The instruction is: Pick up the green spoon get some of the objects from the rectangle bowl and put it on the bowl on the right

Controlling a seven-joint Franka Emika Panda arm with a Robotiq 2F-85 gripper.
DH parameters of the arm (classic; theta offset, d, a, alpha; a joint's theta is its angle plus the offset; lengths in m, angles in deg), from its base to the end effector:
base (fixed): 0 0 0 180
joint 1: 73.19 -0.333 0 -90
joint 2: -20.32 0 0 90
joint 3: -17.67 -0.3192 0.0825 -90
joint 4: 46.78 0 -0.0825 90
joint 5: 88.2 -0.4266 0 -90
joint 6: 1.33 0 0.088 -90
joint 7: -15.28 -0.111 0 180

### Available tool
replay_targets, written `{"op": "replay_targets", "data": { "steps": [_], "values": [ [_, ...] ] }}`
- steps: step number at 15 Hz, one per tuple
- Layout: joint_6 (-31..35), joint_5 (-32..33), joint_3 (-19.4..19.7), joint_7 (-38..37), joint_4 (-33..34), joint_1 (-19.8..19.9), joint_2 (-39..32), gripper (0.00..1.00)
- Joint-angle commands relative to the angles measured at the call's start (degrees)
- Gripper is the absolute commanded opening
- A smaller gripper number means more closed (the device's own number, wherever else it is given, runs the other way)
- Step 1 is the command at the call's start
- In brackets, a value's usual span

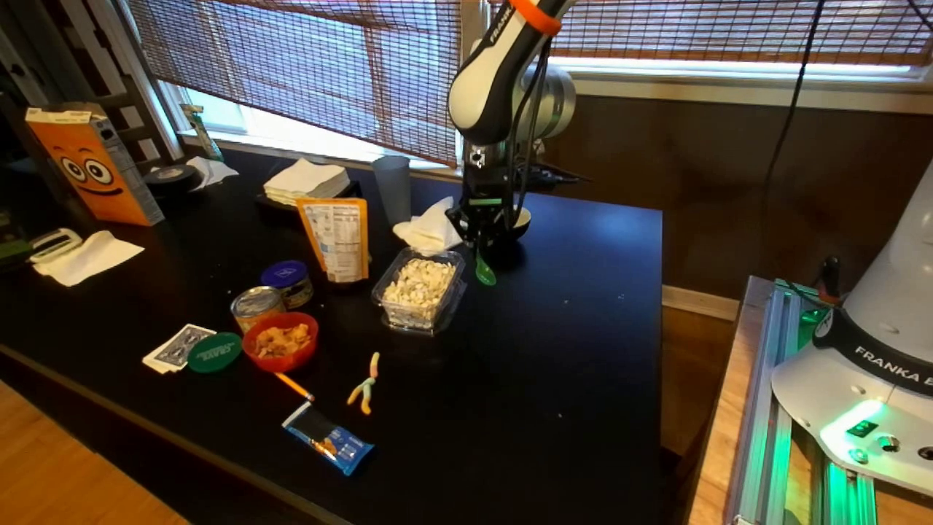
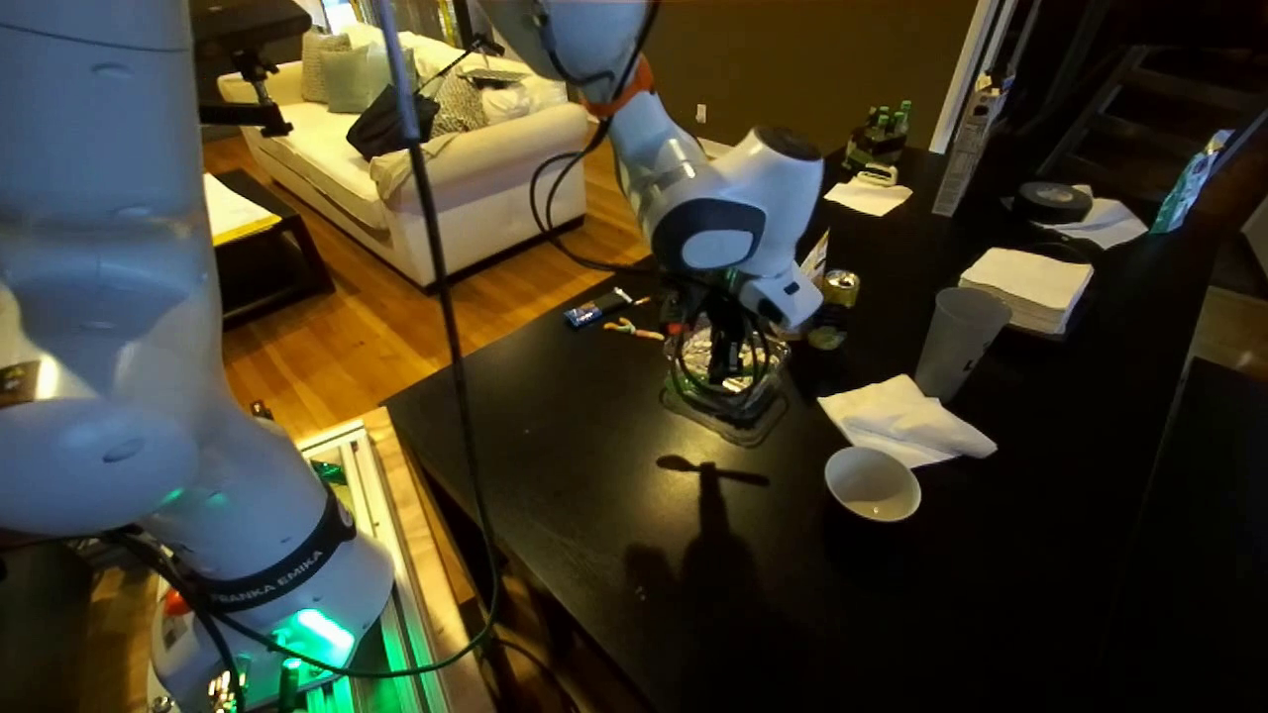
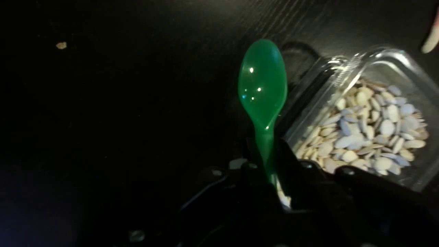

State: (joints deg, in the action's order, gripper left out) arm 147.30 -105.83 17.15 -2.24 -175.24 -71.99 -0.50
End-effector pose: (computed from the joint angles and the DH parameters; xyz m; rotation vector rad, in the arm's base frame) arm 0.5653 -0.0118 0.1650 -2.8575 0.8565 0.0525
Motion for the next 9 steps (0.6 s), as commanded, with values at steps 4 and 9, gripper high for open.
{"op": "replay_targets", "data": {
  "steps": [4, 9],
  "values": [
    [28.30, -11.33, -7.70, 0.97, -16.63, -2.19, 10.30, 0.04],
    [28.53, -10.49, -9.27, -0.22, -15.65, -2.11, 8.99, 0.16]
  ]
}}
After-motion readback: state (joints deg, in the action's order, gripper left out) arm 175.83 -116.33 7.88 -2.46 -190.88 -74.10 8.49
